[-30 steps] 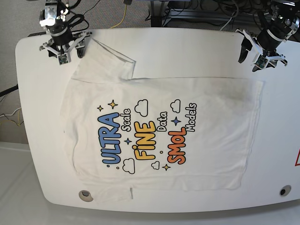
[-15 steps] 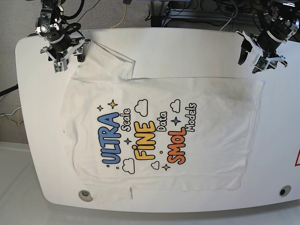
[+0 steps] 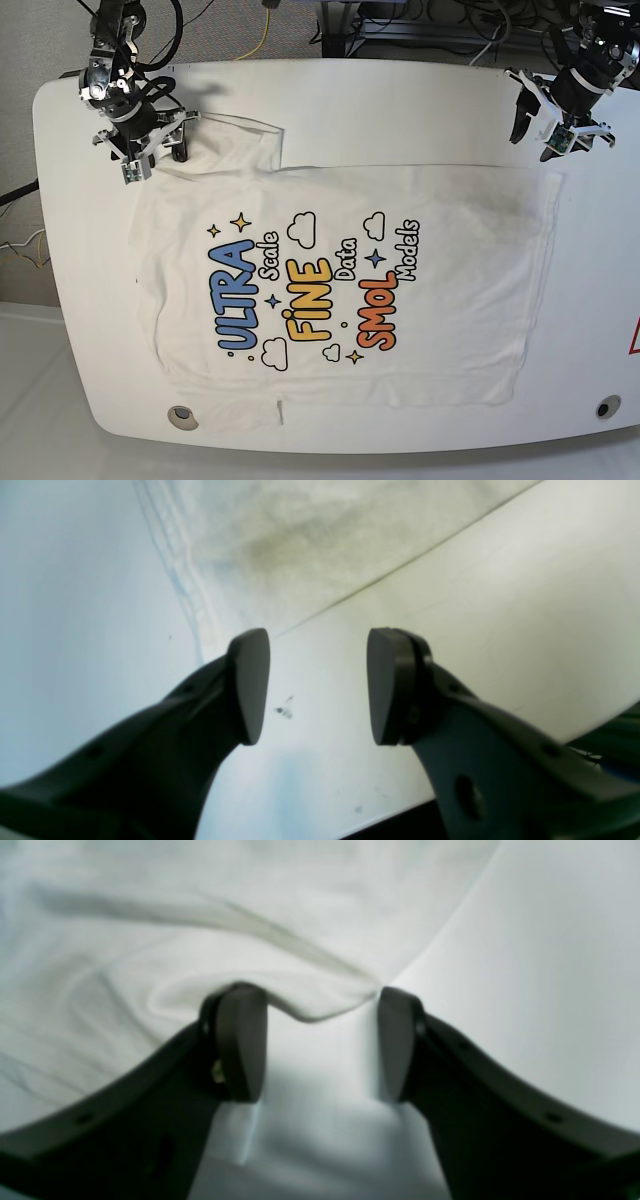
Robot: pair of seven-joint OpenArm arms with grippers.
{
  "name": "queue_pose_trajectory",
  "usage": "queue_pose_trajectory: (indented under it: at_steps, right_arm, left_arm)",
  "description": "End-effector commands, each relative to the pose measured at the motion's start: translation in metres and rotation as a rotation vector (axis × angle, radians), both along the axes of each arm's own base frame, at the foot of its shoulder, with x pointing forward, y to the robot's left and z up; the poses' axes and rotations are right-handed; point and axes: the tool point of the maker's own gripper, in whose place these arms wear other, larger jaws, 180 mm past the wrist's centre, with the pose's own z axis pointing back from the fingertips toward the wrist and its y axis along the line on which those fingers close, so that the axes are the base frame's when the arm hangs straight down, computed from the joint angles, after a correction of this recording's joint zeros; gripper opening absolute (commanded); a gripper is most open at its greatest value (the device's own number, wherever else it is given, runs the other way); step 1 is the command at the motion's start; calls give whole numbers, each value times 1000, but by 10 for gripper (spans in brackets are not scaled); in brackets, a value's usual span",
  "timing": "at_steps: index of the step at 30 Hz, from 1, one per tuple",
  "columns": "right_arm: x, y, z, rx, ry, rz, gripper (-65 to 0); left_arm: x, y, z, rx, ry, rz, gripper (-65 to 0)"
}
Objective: Fold the T-shirt properly
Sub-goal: 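Grasp the shirt's shoulder and sleeve edge with the right gripper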
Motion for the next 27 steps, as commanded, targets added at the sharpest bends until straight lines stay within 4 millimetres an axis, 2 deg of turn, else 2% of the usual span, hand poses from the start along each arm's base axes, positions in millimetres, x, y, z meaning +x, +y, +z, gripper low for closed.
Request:
queue_pose_trajectory:
  at_steps: [1,5,9,15,19,27]
  right_arm:
    - [5,-2,2,-18,-1,19,-351]
    - [2,1,-2,-16,10,23,-394]
    - [-4,6,-7,39,22,-5,-342]
    - [-5,30,-4,125,16,7,-337]
    - [-1,38,-6,142,31,-1,-324]
    - [-3,34,-8,125,40,-1,-317]
  left_arm:
    - [4,-3,10,-8,-36,-14,-358]
    - [6,-3,12,-4,-43,-16,-358]
    - [6,-1,9,-16,-32,-10,-355]
    - [4,-1,5,-64,-14,11,-351]
    - [1,-3,1,-139,13,35,-349]
    - [8,17,-17,-179,43,101,-348]
